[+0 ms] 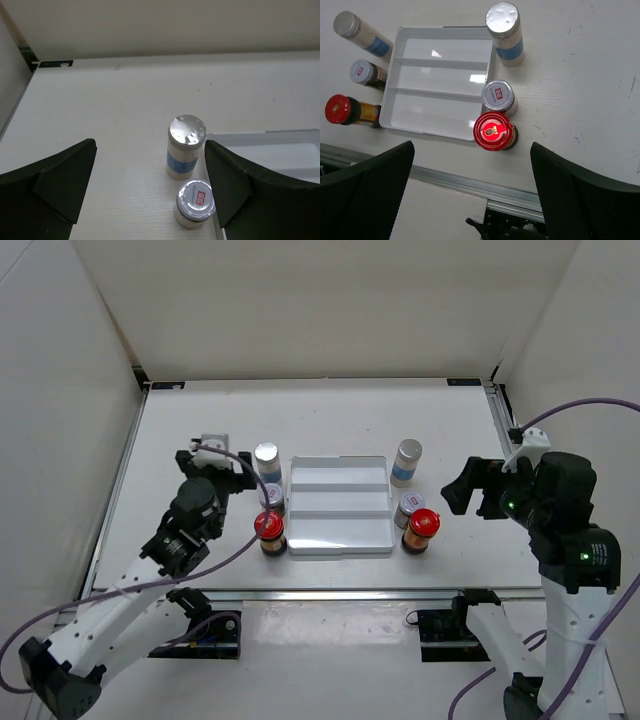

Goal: Organize the condiment bottles

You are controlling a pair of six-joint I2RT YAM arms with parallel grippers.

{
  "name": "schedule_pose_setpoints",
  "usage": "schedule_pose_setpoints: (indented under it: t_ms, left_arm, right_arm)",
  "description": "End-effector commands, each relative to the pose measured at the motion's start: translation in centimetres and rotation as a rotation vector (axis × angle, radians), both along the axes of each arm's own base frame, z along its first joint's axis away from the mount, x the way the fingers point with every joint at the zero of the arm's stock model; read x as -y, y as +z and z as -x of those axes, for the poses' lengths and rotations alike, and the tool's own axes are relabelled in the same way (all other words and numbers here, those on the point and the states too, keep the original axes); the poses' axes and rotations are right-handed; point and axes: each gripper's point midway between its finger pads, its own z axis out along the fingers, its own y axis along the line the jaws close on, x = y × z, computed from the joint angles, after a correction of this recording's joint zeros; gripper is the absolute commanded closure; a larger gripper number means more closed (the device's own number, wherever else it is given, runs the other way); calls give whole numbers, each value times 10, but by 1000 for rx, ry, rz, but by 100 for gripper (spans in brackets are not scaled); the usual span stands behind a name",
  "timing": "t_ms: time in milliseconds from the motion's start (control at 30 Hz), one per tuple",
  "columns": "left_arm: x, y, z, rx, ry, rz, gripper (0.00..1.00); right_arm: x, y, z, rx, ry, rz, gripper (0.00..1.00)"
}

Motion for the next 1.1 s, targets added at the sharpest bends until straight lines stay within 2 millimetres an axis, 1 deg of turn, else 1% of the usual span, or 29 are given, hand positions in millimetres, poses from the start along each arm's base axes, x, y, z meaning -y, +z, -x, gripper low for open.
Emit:
schedule_pose_setpoints:
  t_ms: [0,33,100,133,167,200,233,267,300,333,367,400,433,467,567,600,633,667,700,733,833,867,900,933,967,1000,1067]
  left_arm:
    - [21,3,-4,-16,-72,-28,0]
    - [24,3,-4,-16,-86,-27,0]
    - [25,6,-1,-6,-96,-11,0]
    - [19,9,0,3,-64,6,0]
    - [14,8,2,3,-44,20,0]
    - [7,15,6,25,-20,48,0]
    - [-1,12,8,27,17,49,0]
    - [-6,17,9,52,35,81,0]
    - [-12,16,14,69,49,118,0]
    - [-18,15,17,75,78,144,0]
    - [-19,11,19,83,76,177,0]
    - [-24,16,25,110,75,202,0]
    - [-20,15,26,113,47,204,0]
    - [-21,15,26,113,48,193,0]
    - [-20,12,22,93,65,176,0]
    - [-25,16,21,88,99,173,0]
    - [-25,10,18,65,121,152,0]
    - [-27,4,17,45,138,145,0]
    - [-29,8,17,48,152,156,0]
    - [-30,6,16,41,163,149,0]
    - [-27,6,16,41,149,158,0]
    - [-27,2,16,34,150,152,0]
    - [-25,4,15,40,140,158,0]
    - [-26,4,15,40,140,149,0]
    - [-26,4,15,40,140,148,0]
    - [-24,1,14,32,141,141,0]
    - [-25,1,14,32,141,130,0]
  right_arm:
    - [4,14,14,31,-15,22,0]
    - [-1,14,15,39,-53,-62,0]
    - [-9,-8,20,-32,-81,-139,0]
    - [-12,-20,18,-55,-79,-160,0]
    - [-29,-26,24,-78,15,-205,0]
    - [-38,-43,25,-114,91,-204,0]
    - [-46,-48,27,-145,132,-229,0]
    - [-46,-61,24,-207,125,-226,0]
    - [-45,-68,24,-253,112,-219,0]
    - [-34,-83,16,-312,40,-168,0]
    - [-29,-90,16,-350,15,-149,0]
    - [-32,-88,15,-351,27,-146,0]
    - [-32,-88,12,-368,19,-143,0]
    - [-26,-92,8,-377,-20,-122,0]
    - [-20,-100,1,-409,-80,-98,0]
    - [-19,-106,1,-433,-100,-95,0]
    - [-19,-106,1,-436,-113,-92,0]
    - [-14,-111,0,-445,-153,-81,0]
    - [-17,-110,-1,-438,-150,-85,0]
    - [-19,-116,1,-467,-179,-99,0]
    - [-20,-125,-4,-477,-207,-78,0]
    - [-20,-129,-3,-488,-233,-73,0]
    - [-22,-136,-2,-505,-230,-49,0]
    - [-23,-138,-5,-508,-235,-36,0]
    - [-20,-141,-7,-506,-258,-10,0]
    - [-25,-149,-4,-534,-255,8,0]
    - [-29,-153,-4,-540,-252,45,0]
